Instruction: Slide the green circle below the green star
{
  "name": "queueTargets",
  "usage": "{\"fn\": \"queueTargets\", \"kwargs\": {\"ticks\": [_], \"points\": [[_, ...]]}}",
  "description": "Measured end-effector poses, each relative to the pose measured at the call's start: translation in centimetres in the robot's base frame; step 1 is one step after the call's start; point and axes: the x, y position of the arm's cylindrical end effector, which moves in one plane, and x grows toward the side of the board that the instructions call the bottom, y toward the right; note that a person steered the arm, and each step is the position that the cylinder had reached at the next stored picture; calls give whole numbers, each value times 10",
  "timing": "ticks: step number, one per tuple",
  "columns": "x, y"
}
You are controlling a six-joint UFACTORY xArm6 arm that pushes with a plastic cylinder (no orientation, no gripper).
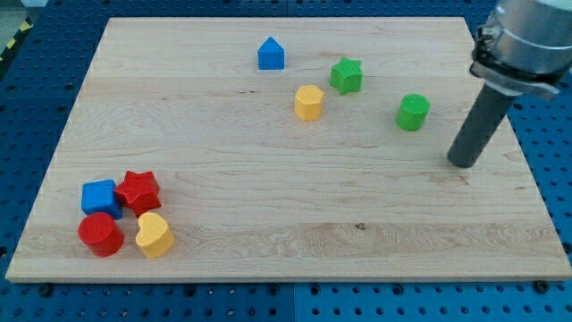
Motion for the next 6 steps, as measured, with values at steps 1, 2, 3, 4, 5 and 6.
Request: {"fn": "queueTargets", "kwargs": {"ticks": [1,2,3,4,5,6], "points": [[-39,-5],[-66,-20],[-70,-29],[-70,-29],[-76,-38],[-80,-57]]}}
